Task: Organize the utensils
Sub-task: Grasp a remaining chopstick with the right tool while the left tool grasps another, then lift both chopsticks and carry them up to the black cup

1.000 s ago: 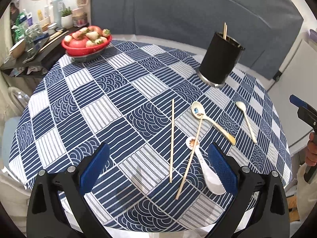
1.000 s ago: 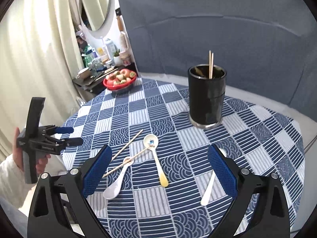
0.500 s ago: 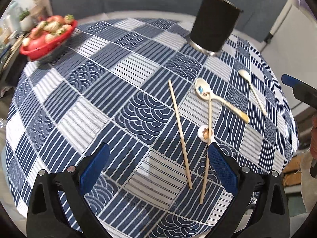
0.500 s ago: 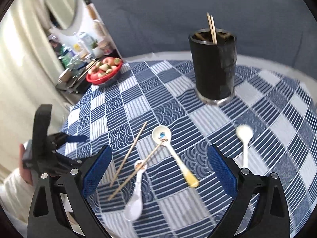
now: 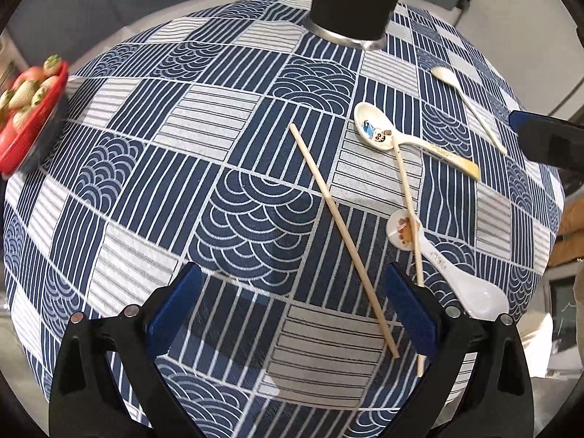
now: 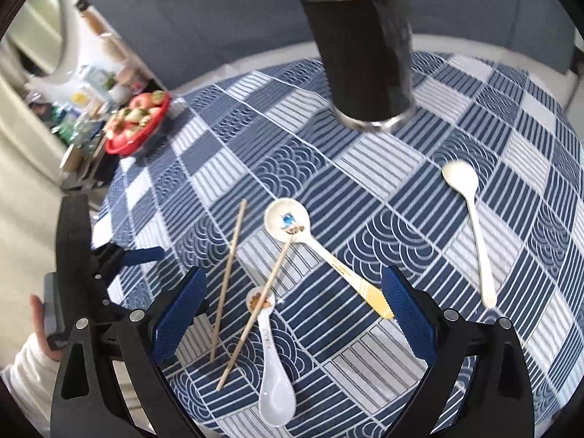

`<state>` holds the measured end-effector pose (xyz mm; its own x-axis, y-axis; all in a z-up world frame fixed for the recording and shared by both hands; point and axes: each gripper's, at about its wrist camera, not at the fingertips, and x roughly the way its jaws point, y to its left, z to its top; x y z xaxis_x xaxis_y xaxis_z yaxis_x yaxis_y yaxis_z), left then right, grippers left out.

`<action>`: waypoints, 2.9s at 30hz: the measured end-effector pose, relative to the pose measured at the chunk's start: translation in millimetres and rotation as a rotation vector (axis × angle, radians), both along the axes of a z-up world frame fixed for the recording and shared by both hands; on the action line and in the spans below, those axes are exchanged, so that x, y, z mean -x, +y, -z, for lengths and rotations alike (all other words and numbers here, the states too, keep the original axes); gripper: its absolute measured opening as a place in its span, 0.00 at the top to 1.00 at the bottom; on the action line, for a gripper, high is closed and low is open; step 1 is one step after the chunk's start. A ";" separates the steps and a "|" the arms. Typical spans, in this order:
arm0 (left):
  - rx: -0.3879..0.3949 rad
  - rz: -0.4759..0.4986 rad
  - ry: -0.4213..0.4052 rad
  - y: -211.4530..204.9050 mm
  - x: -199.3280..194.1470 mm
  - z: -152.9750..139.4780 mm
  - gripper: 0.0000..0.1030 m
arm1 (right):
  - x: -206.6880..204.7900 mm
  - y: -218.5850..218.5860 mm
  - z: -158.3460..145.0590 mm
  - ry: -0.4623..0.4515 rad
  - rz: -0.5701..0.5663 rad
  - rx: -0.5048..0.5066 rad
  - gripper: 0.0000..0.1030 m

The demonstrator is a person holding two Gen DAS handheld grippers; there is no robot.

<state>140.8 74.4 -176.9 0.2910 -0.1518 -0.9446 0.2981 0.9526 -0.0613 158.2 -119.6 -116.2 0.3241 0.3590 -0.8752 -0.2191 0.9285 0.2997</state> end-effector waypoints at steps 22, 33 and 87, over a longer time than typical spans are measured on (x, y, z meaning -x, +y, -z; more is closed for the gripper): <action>-0.082 -0.009 -0.001 -11.6 -4.4 21.1 0.05 | -21.5 52.4 69.7 0.258 0.148 0.229 0.58; -0.031 -0.084 0.019 32.1 -12.0 4.8 0.94 | -12.2 49.6 67.3 0.227 0.124 0.241 0.96; -0.049 -0.318 -0.335 9.4 -83.1 -183.2 0.95 | -105.8 -105.9 -158.5 -0.316 0.072 0.227 0.96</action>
<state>224.0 83.9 6.3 0.6060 0.0367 -0.7947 -0.0132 0.9993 0.0360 264.0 -225.5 42.3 0.6073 0.1348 -0.7830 -0.1998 0.9797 0.0137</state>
